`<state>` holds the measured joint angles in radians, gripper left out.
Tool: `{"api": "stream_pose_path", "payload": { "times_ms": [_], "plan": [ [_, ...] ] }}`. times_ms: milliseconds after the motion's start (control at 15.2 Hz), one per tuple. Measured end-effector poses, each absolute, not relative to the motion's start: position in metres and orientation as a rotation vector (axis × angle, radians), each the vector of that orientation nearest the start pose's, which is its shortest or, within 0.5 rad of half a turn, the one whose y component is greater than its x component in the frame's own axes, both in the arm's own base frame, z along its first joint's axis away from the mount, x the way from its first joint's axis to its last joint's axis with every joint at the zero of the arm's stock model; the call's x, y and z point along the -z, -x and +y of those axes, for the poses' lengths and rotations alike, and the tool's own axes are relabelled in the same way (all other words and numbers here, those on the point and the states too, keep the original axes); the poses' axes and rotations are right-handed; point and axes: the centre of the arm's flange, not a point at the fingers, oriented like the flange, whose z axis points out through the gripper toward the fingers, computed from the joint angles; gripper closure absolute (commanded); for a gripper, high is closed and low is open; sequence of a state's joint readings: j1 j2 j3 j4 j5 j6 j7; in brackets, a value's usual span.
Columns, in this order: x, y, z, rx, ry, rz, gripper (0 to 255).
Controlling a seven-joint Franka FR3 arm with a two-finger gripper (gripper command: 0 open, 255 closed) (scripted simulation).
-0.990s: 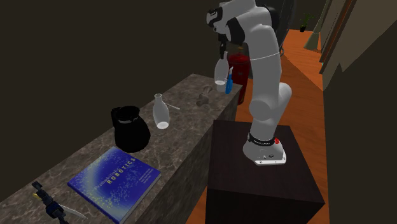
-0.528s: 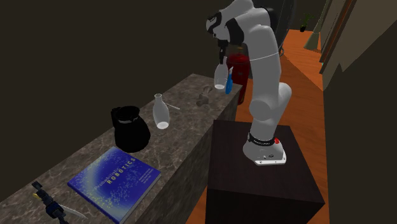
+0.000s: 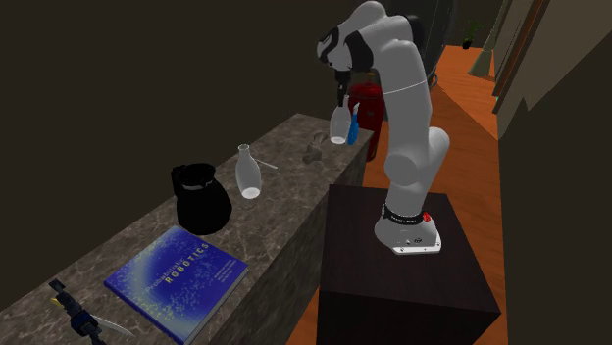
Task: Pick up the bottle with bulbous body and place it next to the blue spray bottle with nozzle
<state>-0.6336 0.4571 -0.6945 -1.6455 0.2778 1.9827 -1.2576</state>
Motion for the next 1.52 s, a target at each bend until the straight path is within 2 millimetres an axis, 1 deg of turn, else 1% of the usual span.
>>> {"api": "stream_pose_path", "payload": {
  "times_ms": [990, 1386, 1452, 1518],
  "plan": [
    [-0.319, -0.226, -0.619, -0.053, 3.137, 0.210, 255],
    [-0.315, -0.226, -0.618, -0.052, 3.137, 0.210, 255],
    [-0.315, -0.226, -0.618, -0.052, 3.137, 0.210, 0],
    [-0.315, -0.226, -0.618, -0.052, 3.137, 0.210, 0]
  ]
}}
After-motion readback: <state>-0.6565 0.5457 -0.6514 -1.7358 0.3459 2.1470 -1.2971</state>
